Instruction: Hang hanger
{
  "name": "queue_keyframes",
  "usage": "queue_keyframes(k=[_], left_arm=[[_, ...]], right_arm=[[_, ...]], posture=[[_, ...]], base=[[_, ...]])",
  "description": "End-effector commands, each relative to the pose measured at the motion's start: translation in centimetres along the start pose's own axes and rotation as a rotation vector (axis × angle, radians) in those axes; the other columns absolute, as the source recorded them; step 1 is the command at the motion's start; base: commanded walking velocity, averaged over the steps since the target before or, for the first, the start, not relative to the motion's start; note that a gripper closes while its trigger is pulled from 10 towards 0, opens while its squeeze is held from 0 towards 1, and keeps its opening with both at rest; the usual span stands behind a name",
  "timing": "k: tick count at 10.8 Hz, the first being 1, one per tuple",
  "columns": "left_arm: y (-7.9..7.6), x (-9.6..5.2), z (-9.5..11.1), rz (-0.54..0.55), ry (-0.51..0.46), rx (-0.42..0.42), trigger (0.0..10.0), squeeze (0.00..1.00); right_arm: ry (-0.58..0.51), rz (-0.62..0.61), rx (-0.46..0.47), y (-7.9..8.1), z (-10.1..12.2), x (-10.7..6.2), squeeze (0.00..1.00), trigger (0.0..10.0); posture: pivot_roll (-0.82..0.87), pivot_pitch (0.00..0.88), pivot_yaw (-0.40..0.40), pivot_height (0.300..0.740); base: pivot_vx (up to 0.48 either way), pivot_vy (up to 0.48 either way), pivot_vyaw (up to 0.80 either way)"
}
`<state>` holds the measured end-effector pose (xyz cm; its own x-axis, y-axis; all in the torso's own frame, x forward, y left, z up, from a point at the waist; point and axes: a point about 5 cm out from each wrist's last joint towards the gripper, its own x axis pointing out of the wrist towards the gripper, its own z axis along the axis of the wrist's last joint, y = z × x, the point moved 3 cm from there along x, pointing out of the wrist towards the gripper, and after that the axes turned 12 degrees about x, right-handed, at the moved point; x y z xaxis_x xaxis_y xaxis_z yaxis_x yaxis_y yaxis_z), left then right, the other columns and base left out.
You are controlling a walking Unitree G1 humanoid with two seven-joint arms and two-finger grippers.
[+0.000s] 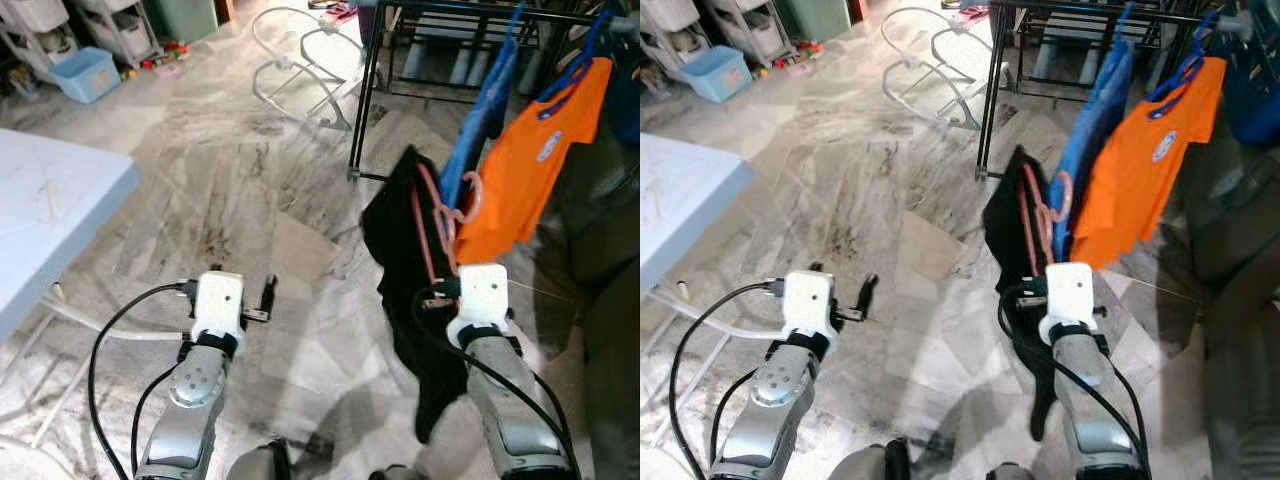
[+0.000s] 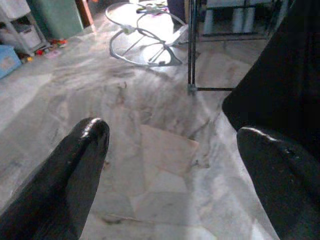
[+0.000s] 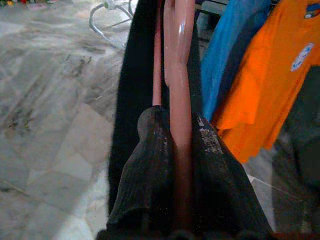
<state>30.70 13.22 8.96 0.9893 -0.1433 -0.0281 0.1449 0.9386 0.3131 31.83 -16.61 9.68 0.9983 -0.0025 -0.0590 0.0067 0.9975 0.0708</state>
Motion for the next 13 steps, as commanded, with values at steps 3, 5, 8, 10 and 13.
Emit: queue_keyframes(k=[3, 5, 8, 10, 13], left_arm=[[0.09, -0.3, -0.85, -0.017, 0.027, 0.015, 10.0, 0.0], [0.17, -0.34, -0.94, -0.018, 0.031, 0.016, 10.0, 0.0], [0.25, -0.28, -1.07, -0.028, 0.034, 0.023, 10.0, 0.0], [-0.14, -0.46, -1.05, -0.04, 0.026, 0.036, 10.0, 0.0], [-0.61, -0.56, -1.22, -0.035, 0.032, 0.026, 10.0, 0.0]], right_arm=[[-0.037, 0.016, 0.023, 0.85, 0.73, -0.19, 0.0, 10.0], [-0.038, 0.014, 0.026, 1.04, 0.65, -0.15, 0.0, 10.0], [-0.034, 0.01, 0.027, 1.15, 0.44, -0.33, 0.0, 10.0], [-0.025, 0.007, 0.021, 0.9, 0.22, -0.38, 0.0, 10.0], [-0.013, 0.025, 0.008, 1.02, 0.09, -0.36, 0.0, 10.0]], posture=[[-0.16, 0.203, 0.073, 0.74], [-0.15, 0.201, 0.082, 0.74], [-0.15, 0.205, 0.086, 0.74], [-0.15, 0.207, 0.082, 0.74], [-0.14, 0.21, 0.061, 0.74]], base=[[0.0, 0.459, 0.0], [0.0, 0.454, 0.0], [0.0, 0.434, 0.0], [-0.122, 0.12, 0.0], [0.0, 0.0, 0.0]])
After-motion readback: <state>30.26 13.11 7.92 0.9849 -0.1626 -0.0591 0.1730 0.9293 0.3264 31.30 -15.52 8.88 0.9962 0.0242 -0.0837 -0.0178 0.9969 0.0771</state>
